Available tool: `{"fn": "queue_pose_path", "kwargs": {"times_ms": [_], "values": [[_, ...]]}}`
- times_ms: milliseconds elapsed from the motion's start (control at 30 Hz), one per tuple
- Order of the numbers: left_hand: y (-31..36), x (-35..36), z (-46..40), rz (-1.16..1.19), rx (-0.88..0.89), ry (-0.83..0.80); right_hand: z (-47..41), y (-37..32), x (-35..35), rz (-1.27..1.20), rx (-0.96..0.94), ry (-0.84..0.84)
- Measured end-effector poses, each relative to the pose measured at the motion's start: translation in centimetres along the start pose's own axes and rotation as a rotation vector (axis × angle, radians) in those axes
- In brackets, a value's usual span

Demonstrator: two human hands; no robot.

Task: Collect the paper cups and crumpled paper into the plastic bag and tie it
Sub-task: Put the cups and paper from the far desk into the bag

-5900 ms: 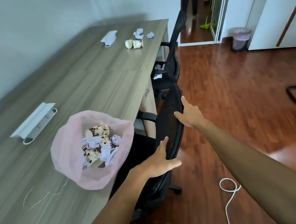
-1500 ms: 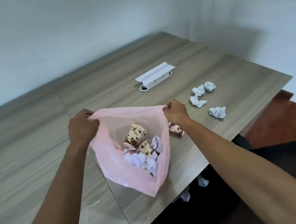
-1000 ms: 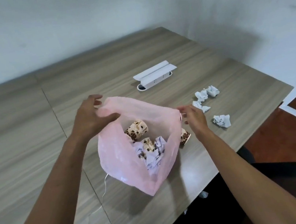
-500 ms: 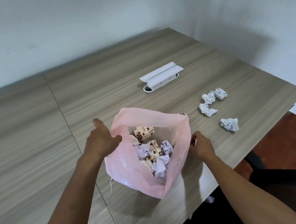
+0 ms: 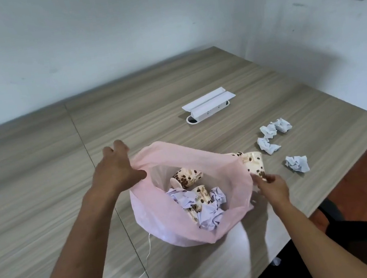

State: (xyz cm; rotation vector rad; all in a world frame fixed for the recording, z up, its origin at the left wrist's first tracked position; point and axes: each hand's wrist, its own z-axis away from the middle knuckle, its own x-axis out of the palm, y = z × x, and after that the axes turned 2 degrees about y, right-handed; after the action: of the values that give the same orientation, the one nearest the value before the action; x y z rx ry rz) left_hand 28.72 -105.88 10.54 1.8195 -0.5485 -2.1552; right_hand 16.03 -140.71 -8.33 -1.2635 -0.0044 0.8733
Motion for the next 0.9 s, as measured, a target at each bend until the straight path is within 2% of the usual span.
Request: {"fn": "queue_pose_path", "kwargs": {"times_ms": [67,133,200,267,367,467,533,633,767,833,900], "values": [[1.2,0.4,-0.1,-0.067,0.138,0.026,-0.4,-1.6,-0.8,-0.201,0.02,0.016],[3.0,1.1,0.0,-0.152,0.402,0.091,-0.4,-3.8,-1.6,-0.379,-0.022,0.01],[4.8,2.3,-0.5,-0.301,0.711,0.202,0.8,-6.6,-2.6,-0.497,-0.102,-0.05],[6.5,3.2,-1.2,-0.459,0.849,0.219,2.2,-9.1,-3.6,-0.555,-0.194,-0.164],[7.9,3.4,-3.0,-0.492,0.725,0.174,4.6,-11.3,-5.1,-0.467,-0.297,-0.467],[7.5,3.1,-4.9,-0.28,0.574,0.258,6.5,-11.8,-5.6,-0.108,-0.288,-0.673],[7.1,2.9,-5.5,-0.153,0.532,0.292,8.1,-11.7,-4.1,0.121,-0.281,-0.661],[7.2,2.4,-5.3,-0.008,0.496,0.325,10.9,-11.0,0.2,0.233,-0.339,-0.537],[6.9,2.4,-5.1,0.101,0.48,0.337,12.8,-10.5,3.2,0.36,-0.482,-0.716],[6.3,2.6,-5.2,0.145,0.473,0.345,12.3,-11.3,2.6,0.326,-0.578,-0.678],[5.8,2.9,-5.5,0.173,0.455,0.359,11.2,-12.4,1.4,0.131,-0.67,-0.491]]}}
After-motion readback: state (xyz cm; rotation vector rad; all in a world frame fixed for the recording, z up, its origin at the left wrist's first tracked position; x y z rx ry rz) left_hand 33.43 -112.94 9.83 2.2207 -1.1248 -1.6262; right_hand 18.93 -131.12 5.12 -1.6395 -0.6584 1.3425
